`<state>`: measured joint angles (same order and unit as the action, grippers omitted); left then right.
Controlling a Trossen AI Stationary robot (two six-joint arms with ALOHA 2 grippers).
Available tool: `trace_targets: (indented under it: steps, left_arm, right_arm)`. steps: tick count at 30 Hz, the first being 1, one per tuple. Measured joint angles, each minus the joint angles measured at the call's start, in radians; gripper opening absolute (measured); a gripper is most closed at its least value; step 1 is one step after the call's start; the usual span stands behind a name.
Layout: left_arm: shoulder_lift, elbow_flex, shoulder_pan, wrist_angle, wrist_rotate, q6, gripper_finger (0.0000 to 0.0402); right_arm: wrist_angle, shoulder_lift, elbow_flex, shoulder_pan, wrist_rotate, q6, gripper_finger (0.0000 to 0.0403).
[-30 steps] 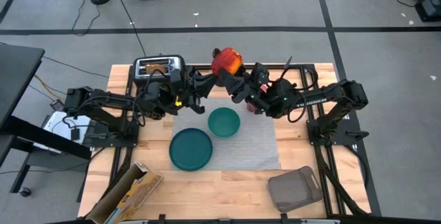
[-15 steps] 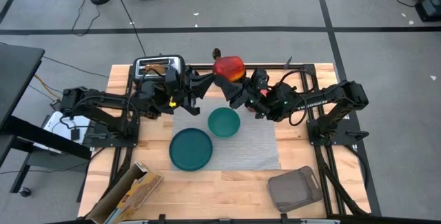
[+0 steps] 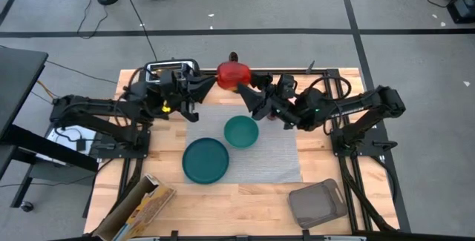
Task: Arrange a breakfast setting
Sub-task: Put the red and yellow apple on the gray tablemat to the top left of the green bowl
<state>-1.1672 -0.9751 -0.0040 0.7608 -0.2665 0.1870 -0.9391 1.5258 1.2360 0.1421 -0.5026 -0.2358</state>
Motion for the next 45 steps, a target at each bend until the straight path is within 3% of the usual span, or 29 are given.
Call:
trace_targets:
  steps: [8, 17, 31, 39, 45]
  left_arm:
    - [0.141, 0.000, 0.000, -0.270, -0.001, -0.016, 0.0021]
    - [0.262, -0.001, 0.000, -0.696, -0.002, 0.050, 0.0018]
    - [0.192, 0.001, 0.002, -1.271, -0.094, 0.116, 0.0018]
    - [0.022, 0.006, 0.035, -1.329, -0.104, 0.114, 0.0018]
    - [0.004, 0.141, 0.128, -1.222, -0.092, 0.117, 0.0018]
  right_arm:
    - [0.126, -0.077, 0.000, 0.080, -0.121, 0.082, 0.0399]
    - [0.156, -0.142, 0.000, 0.189, -0.309, 0.240, 0.0398]
    - [0.156, -0.162, 0.000, 0.306, -0.474, 0.318, 0.0398]
    - [0.169, -0.154, -0.001, 0.357, -0.531, 0.315, 0.0398]
    - [0.172, -0.154, -0.001, 0.402, -0.587, 0.318, 0.0398]
